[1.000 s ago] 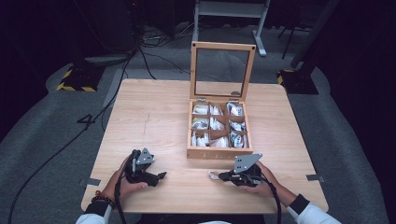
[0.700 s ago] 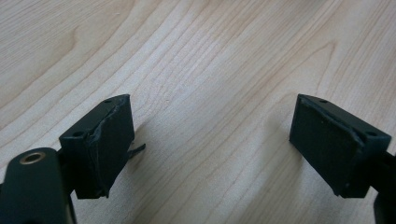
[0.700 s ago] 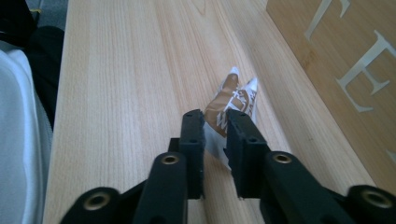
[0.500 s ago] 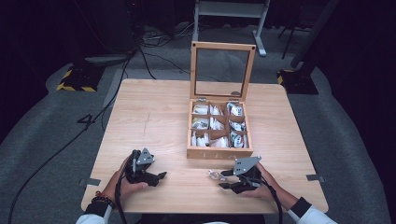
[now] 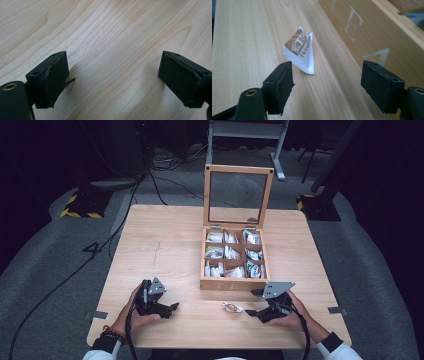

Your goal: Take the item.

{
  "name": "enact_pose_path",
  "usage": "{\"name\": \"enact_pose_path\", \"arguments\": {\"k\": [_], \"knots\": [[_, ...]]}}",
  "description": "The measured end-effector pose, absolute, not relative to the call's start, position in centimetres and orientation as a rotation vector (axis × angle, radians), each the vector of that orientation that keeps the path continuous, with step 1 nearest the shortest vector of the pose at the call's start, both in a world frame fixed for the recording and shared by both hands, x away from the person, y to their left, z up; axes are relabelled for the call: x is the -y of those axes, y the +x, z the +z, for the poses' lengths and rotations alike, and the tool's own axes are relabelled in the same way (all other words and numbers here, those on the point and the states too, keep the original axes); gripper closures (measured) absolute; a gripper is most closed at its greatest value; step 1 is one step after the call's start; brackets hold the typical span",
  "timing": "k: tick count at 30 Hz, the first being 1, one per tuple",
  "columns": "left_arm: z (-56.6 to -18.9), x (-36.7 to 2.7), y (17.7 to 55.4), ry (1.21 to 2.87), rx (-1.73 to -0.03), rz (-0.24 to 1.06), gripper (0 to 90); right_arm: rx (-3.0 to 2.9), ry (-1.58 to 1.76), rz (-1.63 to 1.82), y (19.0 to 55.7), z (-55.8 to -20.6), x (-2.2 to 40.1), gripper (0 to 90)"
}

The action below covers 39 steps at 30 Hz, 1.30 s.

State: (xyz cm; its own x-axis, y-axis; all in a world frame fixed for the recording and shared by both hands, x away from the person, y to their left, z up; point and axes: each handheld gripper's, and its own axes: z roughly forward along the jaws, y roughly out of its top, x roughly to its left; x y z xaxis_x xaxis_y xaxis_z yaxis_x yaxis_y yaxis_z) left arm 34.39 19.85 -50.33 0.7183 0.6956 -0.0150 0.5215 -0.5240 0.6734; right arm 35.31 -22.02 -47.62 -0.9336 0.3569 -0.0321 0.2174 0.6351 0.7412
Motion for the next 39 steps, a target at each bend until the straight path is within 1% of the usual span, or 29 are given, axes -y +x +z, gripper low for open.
{"name": "enact_pose_path", "arguments": {"k": [3, 5, 7, 10, 16, 22, 25, 26, 28, 30, 33, 35, 39], "knots": [[-50.2, -19.8, 34.5, 2.263, -0.896, 0.341, 10.5, -2.651, 0.502, 1.187, 35.5, -47.5, 23.1, 28.5], [-50.2, -19.9, 34.4, 2.278, -0.861, 0.346, 12.5, -2.622, 0.525, 1.182, 35.7, -47.4, 23.8, 29.0], [-50.2, -20.0, 34.5, 2.268, -0.880, 0.323, 13.0, -2.602, 0.557, 1.179, 36.0, -47.5, 24.8, 29.5], [-50.1, -20.1, 34.4, 2.268, -0.878, 0.313, 14.7, -2.604, 0.589, 1.177, 36.2, -47.7, 25.8, 32.9], [-49.8, -20.0, 34.4, 2.288, -0.838, 0.319, 17.0, -2.593, 0.613, 1.136, 36.1, -48.0, 27.3, 32.6], [-49.5, -19.7, 34.7, 2.268, -0.806, 0.284, 17.2, -2.553, 0.713, 1.142, 36.7, -48.2, 29.1, 32.9], [-49.2, -19.6, 35.1, 2.253, -0.793, 0.285, 17.4, -2.520, 0.755, 1.125, 37.3, -48.4, 29.6, 33.6], [-49.0, -19.5, 35.2, 2.260, -0.790, 0.295, 18.2, -2.508, 0.777, 1.139, 37.5, -48.5, 29.9, 35.2], [-48.8, -19.5, 35.4, 2.262, -0.776, 0.329, 18.9, -2.481, 0.842, 1.150, 38.2, -48.9, 30.4, 35.7], [-48.5, -19.6, 35.9, 2.244, -0.782, 0.309, 19.3, -2.456, 0.893, 1.134, 38.8, -49.2, 30.9, 36.2], [-48.2, -19.6, 36.7, 2.223, -0.781, 0.319, 19.3, -2.416, 0.936, 1.122, 39.5, -49.3, 31.7, 36.2], [-48.1, -19.4, 37.1, 2.221, -0.783, 0.387, 19.6, -2.387, 0.964, 1.143, 40.0, -49.0, 32.1, 36.5], [-47.9, -19.4, 38.8, 2.218, -0.824, 0.383, 19.7, -2.338, 1.028, 1.179, 41.3, -48.4, 32.8, 32.6]]}}
